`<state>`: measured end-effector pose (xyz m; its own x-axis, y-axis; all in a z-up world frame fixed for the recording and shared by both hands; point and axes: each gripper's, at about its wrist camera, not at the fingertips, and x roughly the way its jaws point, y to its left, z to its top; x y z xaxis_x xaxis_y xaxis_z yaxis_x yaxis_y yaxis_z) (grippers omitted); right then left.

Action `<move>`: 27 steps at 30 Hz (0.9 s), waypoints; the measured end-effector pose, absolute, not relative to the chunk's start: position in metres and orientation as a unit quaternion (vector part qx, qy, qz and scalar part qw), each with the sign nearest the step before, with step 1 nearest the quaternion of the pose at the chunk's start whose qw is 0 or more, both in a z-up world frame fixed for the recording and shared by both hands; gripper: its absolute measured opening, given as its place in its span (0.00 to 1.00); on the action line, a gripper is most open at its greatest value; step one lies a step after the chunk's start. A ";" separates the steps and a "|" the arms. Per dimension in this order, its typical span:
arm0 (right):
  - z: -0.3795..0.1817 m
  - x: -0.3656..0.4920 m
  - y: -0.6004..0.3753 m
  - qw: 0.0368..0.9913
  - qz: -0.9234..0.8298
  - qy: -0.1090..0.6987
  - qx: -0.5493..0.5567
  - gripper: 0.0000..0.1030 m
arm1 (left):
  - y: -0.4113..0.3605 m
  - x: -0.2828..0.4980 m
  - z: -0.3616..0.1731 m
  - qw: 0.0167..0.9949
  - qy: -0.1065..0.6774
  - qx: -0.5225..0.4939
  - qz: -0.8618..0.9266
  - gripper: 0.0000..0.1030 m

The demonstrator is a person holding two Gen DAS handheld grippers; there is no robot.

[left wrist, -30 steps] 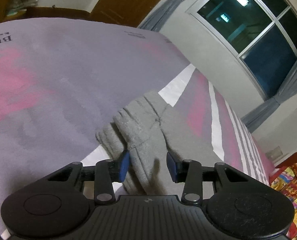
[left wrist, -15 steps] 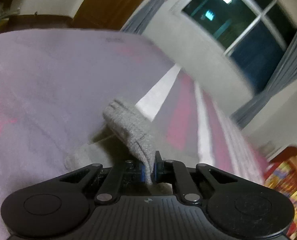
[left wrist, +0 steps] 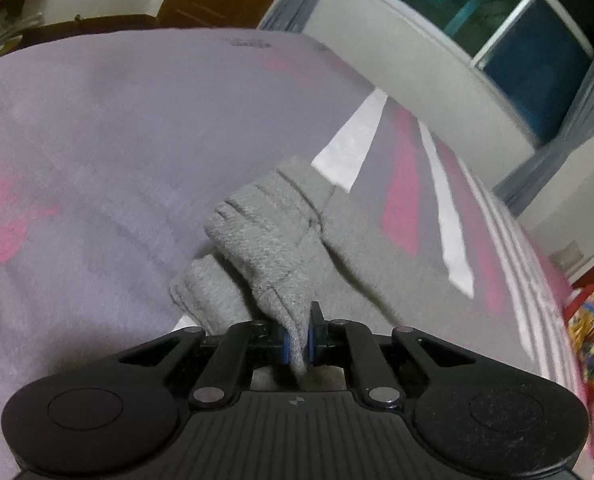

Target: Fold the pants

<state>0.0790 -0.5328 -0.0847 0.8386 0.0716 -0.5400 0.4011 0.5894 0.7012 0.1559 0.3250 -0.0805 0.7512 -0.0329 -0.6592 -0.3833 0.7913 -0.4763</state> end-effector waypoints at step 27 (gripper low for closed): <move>-0.108 0.091 -0.519 0.848 -0.128 0.278 0.432 0.10 | 0.297 0.144 -0.082 0.891 0.360 -0.244 0.131 0.21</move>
